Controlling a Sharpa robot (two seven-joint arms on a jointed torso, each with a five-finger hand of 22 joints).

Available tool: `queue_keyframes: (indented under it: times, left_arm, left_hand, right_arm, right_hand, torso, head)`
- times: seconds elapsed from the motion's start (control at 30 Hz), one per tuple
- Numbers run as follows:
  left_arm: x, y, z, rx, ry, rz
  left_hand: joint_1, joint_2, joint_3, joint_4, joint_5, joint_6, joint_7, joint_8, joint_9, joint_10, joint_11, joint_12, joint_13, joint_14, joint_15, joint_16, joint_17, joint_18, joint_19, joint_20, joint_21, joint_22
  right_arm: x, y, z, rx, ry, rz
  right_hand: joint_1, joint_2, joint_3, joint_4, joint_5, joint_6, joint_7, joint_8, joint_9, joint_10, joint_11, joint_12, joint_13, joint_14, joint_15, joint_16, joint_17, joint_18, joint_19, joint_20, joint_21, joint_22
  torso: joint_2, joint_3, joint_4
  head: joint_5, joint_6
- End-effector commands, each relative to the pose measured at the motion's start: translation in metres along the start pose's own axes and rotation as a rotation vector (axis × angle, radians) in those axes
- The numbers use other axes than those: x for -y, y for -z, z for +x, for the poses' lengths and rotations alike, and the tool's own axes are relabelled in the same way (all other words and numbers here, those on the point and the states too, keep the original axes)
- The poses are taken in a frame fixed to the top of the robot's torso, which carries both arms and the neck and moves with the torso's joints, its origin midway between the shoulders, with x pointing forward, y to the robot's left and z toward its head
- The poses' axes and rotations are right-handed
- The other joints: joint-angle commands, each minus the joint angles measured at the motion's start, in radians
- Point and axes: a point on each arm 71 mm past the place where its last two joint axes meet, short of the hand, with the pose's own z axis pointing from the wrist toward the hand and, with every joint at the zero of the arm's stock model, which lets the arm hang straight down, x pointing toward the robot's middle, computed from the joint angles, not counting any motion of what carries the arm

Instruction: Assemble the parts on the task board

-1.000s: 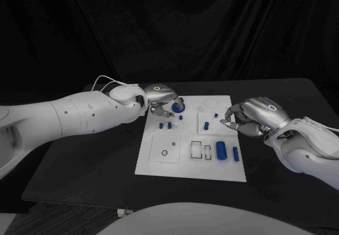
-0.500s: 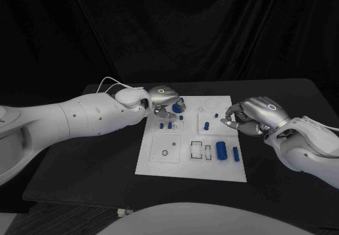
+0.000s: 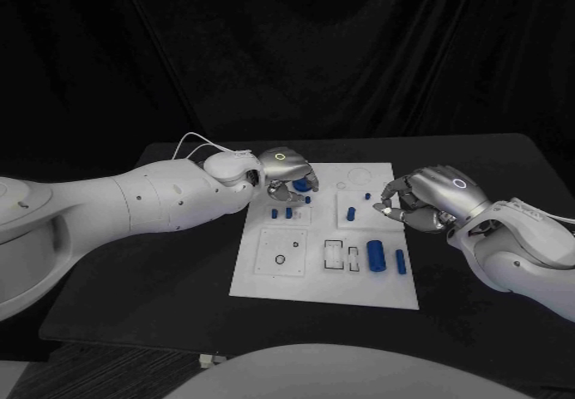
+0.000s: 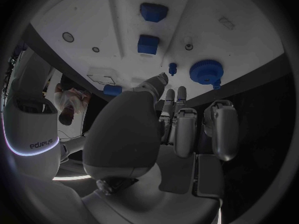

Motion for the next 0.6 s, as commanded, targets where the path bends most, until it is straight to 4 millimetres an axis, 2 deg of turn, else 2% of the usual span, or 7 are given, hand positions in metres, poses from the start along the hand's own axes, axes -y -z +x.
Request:
queue_keyframes:
  times: [0.03, 0.43, 0.6]
  left_arm:
    - [0.0009, -0.0020, 0.0038, -0.016, 0.001, -0.005]
    - [0.0050, -0.0090, 0.0107, -0.039, 0.010, -0.003]
    - [0.0045, -0.0119, 0.0123, -0.037, 0.007, -0.003]
  left_hand:
    - [-0.002, 0.014, -0.010, -0.010, 0.015, -0.009, -0.006, -0.006, -0.013, 0.004, 0.000, 0.014, -0.014, 0.046, -0.003, 0.018, 0.120, 0.009, 0.005, 0.002, -0.002, 0.204]
    - [-0.009, 0.016, -0.005, -0.009, 0.011, 0.018, 0.012, 0.004, -0.019, 0.021, -0.003, 0.021, -0.018, 0.044, -0.004, 0.016, 0.116, 0.009, 0.004, 0.003, -0.005, 0.203]
    - [0.002, 0.019, 0.008, -0.019, 0.029, 0.032, 0.020, 0.006, -0.022, 0.027, -0.004, 0.023, -0.022, 0.043, -0.004, 0.016, 0.115, 0.010, 0.002, 0.002, -0.008, 0.203]
  right_arm:
    - [0.0013, 0.0005, 0.0009, -0.003, -0.002, 0.010]
    - [0.0021, 0.0002, 0.0012, -0.001, -0.001, 0.011]
    - [0.0038, -0.0002, 0.0020, -0.008, -0.005, 0.019]
  right_hand:
    - [0.011, -0.006, 0.041, -0.007, 0.033, 0.000, -0.001, -0.032, 0.003, 0.108, 0.000, 0.017, 0.264, 0.092, 0.003, -0.007, 0.213, -0.010, 0.048, 0.000, -0.014, 0.238]
    - [0.011, -0.006, 0.041, -0.007, 0.034, 0.001, -0.001, -0.032, 0.003, 0.108, 0.000, 0.017, 0.264, 0.092, 0.003, -0.008, 0.212, -0.010, 0.047, 0.000, -0.015, 0.238]
    - [0.011, -0.006, 0.041, -0.007, 0.034, 0.001, -0.001, -0.032, 0.003, 0.108, 0.000, 0.017, 0.264, 0.092, 0.003, -0.008, 0.212, -0.010, 0.047, 0.000, -0.015, 0.238]
  torso:
    - [-0.001, 0.0004, -0.0005]
    - [0.000, 0.0007, -0.0007]
    - [0.000, 0.0007, -0.0004]
  head:
    - [-0.002, 0.000]
    - [0.003, 0.000]
    - [0.007, 0.000]
